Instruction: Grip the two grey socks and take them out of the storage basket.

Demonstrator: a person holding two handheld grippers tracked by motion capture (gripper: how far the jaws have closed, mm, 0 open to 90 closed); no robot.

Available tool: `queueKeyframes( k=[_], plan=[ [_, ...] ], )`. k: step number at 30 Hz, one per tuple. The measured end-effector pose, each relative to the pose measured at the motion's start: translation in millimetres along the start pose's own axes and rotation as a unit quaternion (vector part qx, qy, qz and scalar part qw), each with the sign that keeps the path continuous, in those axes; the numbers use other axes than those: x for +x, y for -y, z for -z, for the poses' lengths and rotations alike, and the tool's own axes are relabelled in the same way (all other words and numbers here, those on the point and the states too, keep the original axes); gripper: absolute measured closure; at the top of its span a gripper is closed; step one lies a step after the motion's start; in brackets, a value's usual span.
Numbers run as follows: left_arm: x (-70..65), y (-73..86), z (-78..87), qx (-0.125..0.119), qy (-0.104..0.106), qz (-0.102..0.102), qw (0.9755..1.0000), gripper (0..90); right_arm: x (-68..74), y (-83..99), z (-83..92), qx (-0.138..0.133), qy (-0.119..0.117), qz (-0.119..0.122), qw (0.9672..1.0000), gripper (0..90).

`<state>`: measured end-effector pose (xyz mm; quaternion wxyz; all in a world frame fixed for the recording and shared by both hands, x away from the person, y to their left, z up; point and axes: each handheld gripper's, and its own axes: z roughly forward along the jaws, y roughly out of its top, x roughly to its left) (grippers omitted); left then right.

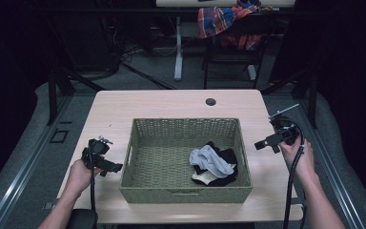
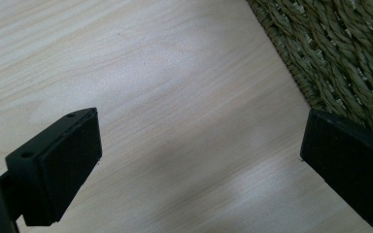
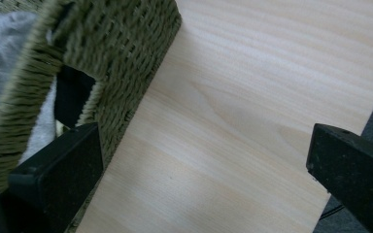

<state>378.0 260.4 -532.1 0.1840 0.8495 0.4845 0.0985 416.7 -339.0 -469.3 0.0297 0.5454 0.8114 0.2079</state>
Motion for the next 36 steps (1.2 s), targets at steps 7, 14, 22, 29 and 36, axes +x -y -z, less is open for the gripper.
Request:
queueKeyframes(
  k=[7,14,22,29,36],
  plan=[
    [-1.7,-1.0,-0.4,0.000,-0.001,-0.002,1.0000,1.5,14.8,-4.8,17.7,-0.019,0.005,0.016,0.9997,2.0],
    [-1.1,-2.2,-2.8,0.002,0.001,-0.003,1.0000,1.5,42.8,-14.3,32.5,-0.028,0.003,0.056,0.9980,0.6],
    [-0.1,-1.3,-2.8,0.003,0.003,0.000,1.0000,1.5,82.3,-24.6,36.9,-0.033,-0.006,0.105,0.9939,0.0],
    [-0.1,-1.2,-2.8,0.001,0.003,-0.001,1.0000,1.5,109.3,-28.9,27.5,-0.018,-0.016,0.136,0.9904,0.0],
    [-0.6,-1.5,-2.3,0.000,0.004,-0.002,1.0000,1.5,131.6,-31.5,7.2,0.000,-0.023,0.164,0.9862,2.9]
  ],
)
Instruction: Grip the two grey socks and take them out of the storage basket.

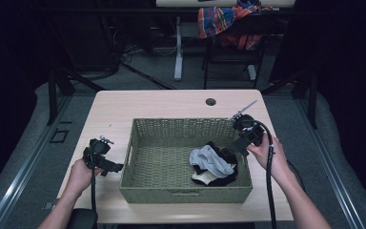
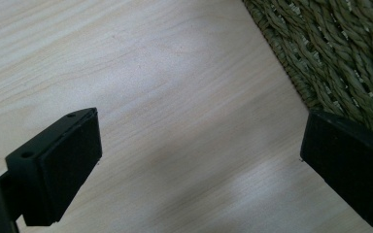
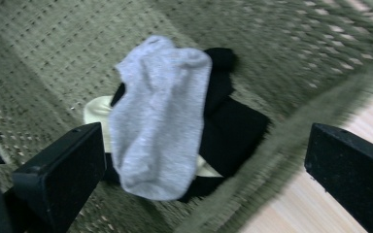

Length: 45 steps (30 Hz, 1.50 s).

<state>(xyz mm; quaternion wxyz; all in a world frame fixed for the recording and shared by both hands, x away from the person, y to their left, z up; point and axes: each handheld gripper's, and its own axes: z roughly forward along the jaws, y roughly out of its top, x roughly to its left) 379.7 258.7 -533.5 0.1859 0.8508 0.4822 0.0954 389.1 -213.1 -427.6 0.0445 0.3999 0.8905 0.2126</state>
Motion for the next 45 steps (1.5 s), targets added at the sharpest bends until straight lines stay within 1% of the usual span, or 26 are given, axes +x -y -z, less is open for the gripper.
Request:
queueKeyframes(
  k=[3,4,6,7,9,10,11,12,13,15,18,22,23,25,26,27,28,29,32,33,34,38,40,41,44,45],
  plan=[
    [0.4,0.5,-0.1,0.000,0.000,0.001,1.0000,1.5,6.2,-3.8,-6.7,0.010,0.003,0.007,0.9999,10.6],
    [0.3,0.6,0.0,0.000,0.000,0.001,1.0000,1.5,7.9,-4.7,-8.7,0.011,0.000,0.007,0.9999,14.1],
    [0.2,0.7,0.4,0.000,0.000,0.000,1.0000,1.5,11.0,-6.7,-14.3,0.022,0.002,0.010,0.9997,15.6],
    [0.1,0.7,0.5,0.000,0.000,0.000,1.0000,1.5,13.1,-7.2,-17.9,0.020,-0.003,0.006,0.9998,16.7],
    [0.1,0.8,0.7,0.000,0.001,0.000,1.0000,1.5,15.8,-8.4,-22.5,0.029,-0.004,0.009,0.9995,20.9],
    [0.1,0.8,0.7,0.000,0.001,0.000,1.0000,1.5,19.2,-7.5,-27.0,0.018,-0.004,-0.002,0.9998,22.2],
    [0.1,0.8,0.8,-0.001,0.001,-0.001,1.0000,1.5,19.4,-9.5,-27.4,0.036,-0.001,0.013,0.9993,25.1],
    [0.1,0.8,0.8,-0.001,0.001,-0.001,1.0000,1.5,20.9,-10.0,-29.6,0.040,-0.001,0.014,0.9991,29.6],
    [0.0,0.6,0.8,0.000,0.001,-0.001,1.0000,1.5,21.8,-10.9,-32.2,0.051,0.004,0.020,0.9985,32.9],
    [-0.2,0.5,0.9,0.000,0.001,-0.002,1.0000,1.5,23.6,-10.8,-36.7,0.050,0.005,0.017,0.9986,38.5],
    [-0.5,0.4,1.1,0.000,0.000,-0.003,1.0000,1.6,24.6,-11.2,-43.9,0.061,-0.002,0.020,0.9979,41.7],
    [-0.7,0.4,0.9,-0.001,-0.001,-0.004,1.0000,1.6,29.1,-13.6,-53.6,0.079,-0.003,0.026,0.9965,44.2],
    [-0.6,0.3,1.0,0.000,0.000,-0.004,1.0000,1.6,30.1,-13.8,-55.5,0.079,-0.005,0.022,0.9966,45.4],
    [-0.4,0.4,1.0,0.000,0.000,-0.004,1.0000,1.6,31.6,-15.2,-58.9,0.090,0.002,0.025,0.9956,47.1],
    [-0.4,0.5,0.8,-0.001,0.000,-0.004,1.0000,1.6,31.8,-15.1,-60.3,0.090,0.005,0.024,0.9956,47.1],
    [-0.3,0.5,0.5,0.000,0.000,-0.004,1.0000,1.6,31.7,-14.6,-62.5,0.091,0.004,0.019,0.9957,47.4],
    [-0.2,0.5,0.4,0.001,0.000,-0.004,1.0000,1.8,30.6,-14.6,-64.5,0.101,0.002,0.020,0.9947,48.4],
    [-0.2,0.5,0.1,0.001,0.000,-0.005,1.0000,1.8,30.4,-14.1,-66.3,0.104,0.005,0.018,0.9944,48.4],
    [-0.8,0.0,0.1,0.002,0.000,-0.007,1.0000,1.8,30.6,-12.7,-72.8,0.118,0.009,0.018,0.9928,54.4],
    [-1.1,0.0,0.0,0.001,-0.002,-0.006,1.0000,1.8,31.3,-12.3,-74.7,0.120,0.010,0.017,0.9925,58.8],
    [-1.1,-0.1,0.0,0.001,-0.002,-0.006,1.0000,1.8,32.0,-12.3,-76.2,0.125,0.014,0.019,0.9919,59.6],
    [-0.6,0.1,0.2,0.000,-0.001,-0.005,1.0000,1.8,32.7,-11.0,-80.0,0.130,0.012,0.015,0.9913,72.7],
    [-0.4,0.2,0.4,0.000,0.000,-0.005,1.0000,1.8,31.0,-11.0,-79.2,0.134,0.010,0.015,0.9908,78.1],
    [-0.2,0.3,0.5,-0.001,0.000,-0.004,1.0000,1.8,30.6,-10.7,-78.3,0.131,0.011,0.013,0.9913,80.4],
    [0.0,0.5,0.6,-0.002,-0.001,-0.003,1.0000,1.8,29.0,-11.5,-72.5,0.123,0.014,0.013,0.9922,83.2],
    [-0.1,0.5,0.6,-0.002,-0.001,-0.003,1.0000,1.8,29.3,-11.2,-70.6,0.114,0.013,0.008,0.9933,83.6]
  ],
)
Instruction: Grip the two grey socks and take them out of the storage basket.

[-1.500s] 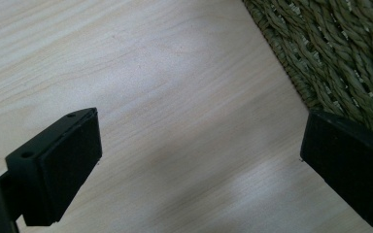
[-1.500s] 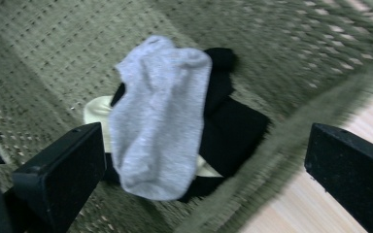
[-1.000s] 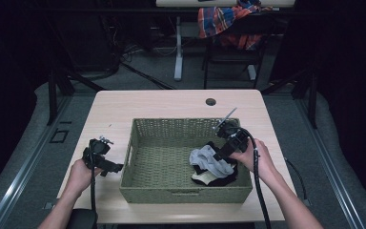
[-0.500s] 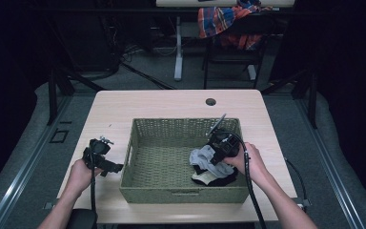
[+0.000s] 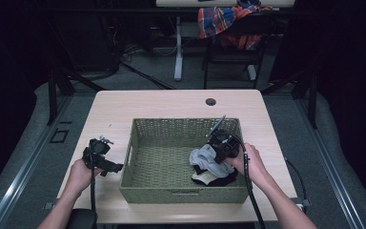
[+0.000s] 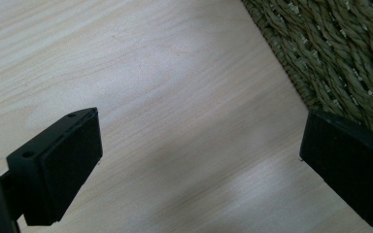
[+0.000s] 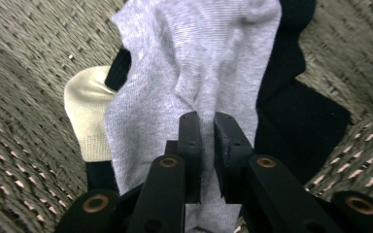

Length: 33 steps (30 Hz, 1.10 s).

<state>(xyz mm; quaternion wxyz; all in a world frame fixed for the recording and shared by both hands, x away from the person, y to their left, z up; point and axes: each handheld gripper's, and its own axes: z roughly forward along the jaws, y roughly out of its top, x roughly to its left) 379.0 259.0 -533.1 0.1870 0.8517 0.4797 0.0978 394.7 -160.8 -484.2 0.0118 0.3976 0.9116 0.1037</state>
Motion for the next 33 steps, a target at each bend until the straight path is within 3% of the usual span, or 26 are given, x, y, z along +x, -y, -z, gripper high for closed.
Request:
queueKeyframes(
  k=[18,25,33],
  plan=[
    [1.1,2.1,2.3,0.000,-0.002,0.006,1.0000,1.7,-0.1,1.7,36.2,-0.048,0.000,0.001,0.9988,85.4],
    [0.3,0.4,0.9,0.001,-0.003,0.005,1.0000,1.6,-7.6,-14.9,58.0,-0.057,0.002,0.006,0.9984,85.4],
    [1.7,1.8,1.0,0.002,-0.002,0.006,1.0000,1.6,-12.6,-26.8,67.4,-0.072,0.005,-0.005,0.9974,85.5]
  ],
)
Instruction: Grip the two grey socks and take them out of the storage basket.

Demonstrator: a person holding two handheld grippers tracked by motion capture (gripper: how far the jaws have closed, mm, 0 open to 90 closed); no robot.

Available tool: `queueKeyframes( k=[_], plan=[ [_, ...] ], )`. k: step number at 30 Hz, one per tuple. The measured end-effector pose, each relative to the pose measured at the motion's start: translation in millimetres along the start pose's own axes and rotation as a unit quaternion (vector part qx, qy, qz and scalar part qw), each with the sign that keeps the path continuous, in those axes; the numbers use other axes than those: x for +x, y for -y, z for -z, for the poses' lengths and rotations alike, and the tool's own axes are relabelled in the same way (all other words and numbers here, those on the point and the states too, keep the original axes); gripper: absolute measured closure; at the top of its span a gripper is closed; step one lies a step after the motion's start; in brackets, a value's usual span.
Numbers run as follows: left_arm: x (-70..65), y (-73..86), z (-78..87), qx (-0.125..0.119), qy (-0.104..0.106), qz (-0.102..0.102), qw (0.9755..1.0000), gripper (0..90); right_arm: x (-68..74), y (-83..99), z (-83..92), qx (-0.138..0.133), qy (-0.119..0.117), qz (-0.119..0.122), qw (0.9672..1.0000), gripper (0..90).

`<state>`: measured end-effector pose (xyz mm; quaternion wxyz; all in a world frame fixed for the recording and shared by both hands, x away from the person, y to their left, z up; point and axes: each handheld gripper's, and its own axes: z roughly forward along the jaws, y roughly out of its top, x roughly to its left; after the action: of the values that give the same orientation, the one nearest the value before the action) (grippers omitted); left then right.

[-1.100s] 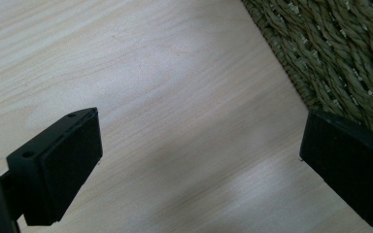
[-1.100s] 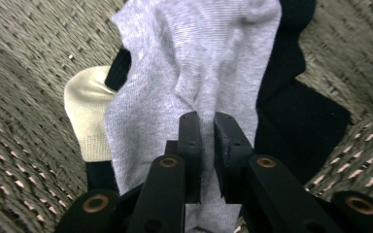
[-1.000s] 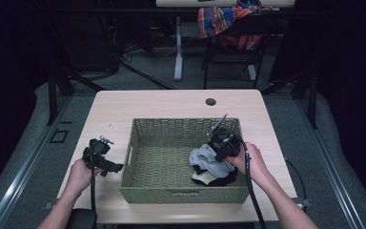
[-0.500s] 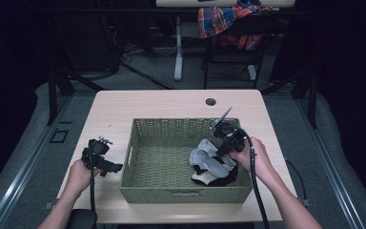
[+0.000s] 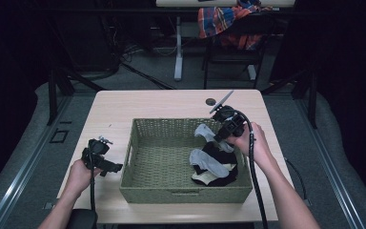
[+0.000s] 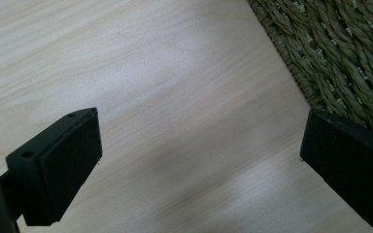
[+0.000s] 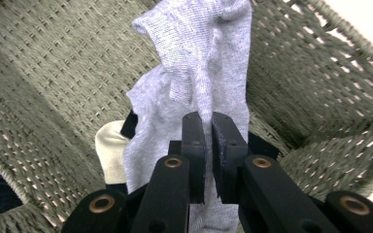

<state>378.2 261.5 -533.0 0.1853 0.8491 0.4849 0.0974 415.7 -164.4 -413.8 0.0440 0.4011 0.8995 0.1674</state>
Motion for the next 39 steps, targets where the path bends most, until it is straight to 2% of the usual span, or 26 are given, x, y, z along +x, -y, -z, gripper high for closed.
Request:
queueKeyframes(
  k=[5,7,14,17,19,30,39],
  plan=[
    [-0.1,-0.5,-0.9,0.002,0.001,-0.001,1.0000,1.6,-2.2,0.3,4.1,-0.012,0.003,-0.004,0.9999,85.5],
    [-1.2,-1.3,-1.4,0.001,0.002,-0.004,1.0000,1.6,-3.8,1.1,11.0,-0.018,0.012,-0.002,0.9998,85.5],
    [-2.5,-2.5,-2.0,0.001,0.001,-0.005,1.0000,1.6,-7.8,5.3,19.9,-0.033,0.015,-0.007,0.9993,85.5],
    [-3.0,-2.9,-1.9,0.003,0.002,-0.005,1.0000,1.6,-12.6,9.3,29.6,-0.041,0.015,-0.010,0.9990,85.5],
    [-3.1,-2.9,-2.0,0.003,0.002,-0.005,1.0000,1.6,-13.7,10.1,32.5,-0.037,0.016,-0.009,0.9992,85.5],
    [-3.1,-2.8,-2.0,0.005,0.000,-0.004,1.0000,1.6,-24.6,21.2,54.4,-0.061,0.024,-0.025,0.9975,85.4],
    [-3.1,-3.1,-2.3,0.004,0.002,-0.004,1.0000,1.6,-30.5,27.7,62.6,-0.068,0.031,-0.035,0.9966,85.5]
  ],
)
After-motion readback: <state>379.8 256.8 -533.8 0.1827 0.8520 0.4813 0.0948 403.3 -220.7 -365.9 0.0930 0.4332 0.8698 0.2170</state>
